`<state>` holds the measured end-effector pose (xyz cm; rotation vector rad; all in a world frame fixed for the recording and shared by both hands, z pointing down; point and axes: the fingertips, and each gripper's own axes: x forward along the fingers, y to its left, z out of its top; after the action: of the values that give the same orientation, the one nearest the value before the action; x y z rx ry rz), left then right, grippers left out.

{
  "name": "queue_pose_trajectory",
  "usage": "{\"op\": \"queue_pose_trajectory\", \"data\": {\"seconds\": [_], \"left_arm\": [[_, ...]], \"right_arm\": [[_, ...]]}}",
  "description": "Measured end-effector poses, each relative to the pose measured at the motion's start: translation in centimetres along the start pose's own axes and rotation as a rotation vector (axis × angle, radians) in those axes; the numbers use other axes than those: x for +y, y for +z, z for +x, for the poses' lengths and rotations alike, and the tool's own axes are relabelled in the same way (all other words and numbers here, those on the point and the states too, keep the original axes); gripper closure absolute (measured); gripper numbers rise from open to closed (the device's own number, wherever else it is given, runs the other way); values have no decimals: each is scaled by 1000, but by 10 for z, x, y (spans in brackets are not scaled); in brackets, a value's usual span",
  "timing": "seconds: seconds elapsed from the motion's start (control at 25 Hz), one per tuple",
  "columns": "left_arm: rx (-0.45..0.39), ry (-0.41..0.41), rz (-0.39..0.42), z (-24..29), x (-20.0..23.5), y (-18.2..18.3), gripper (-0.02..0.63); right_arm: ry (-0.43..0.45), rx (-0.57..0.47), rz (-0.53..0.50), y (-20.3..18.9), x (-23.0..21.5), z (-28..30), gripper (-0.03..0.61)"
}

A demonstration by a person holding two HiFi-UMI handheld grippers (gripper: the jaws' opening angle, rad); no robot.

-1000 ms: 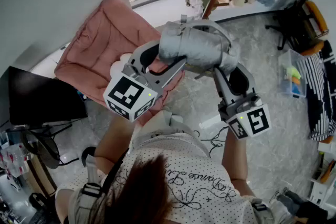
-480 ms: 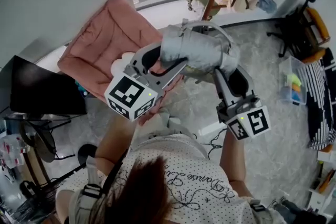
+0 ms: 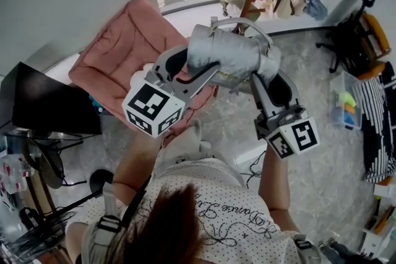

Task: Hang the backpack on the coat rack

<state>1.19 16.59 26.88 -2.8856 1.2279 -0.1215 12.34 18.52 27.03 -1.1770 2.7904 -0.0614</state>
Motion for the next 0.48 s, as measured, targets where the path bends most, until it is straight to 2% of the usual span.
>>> {"op": "queue_pose_trajectory", "data": {"seconds": [0.2, 0.48], "left_arm": [[2, -7, -4, 16, 17, -2, 380], [6, -35, -24, 60, 64, -9, 379]], "right_arm": [[-1, 15, 0, -3, -15, 17, 407], [-27, 42, -7, -11, -54, 63, 407]]}}
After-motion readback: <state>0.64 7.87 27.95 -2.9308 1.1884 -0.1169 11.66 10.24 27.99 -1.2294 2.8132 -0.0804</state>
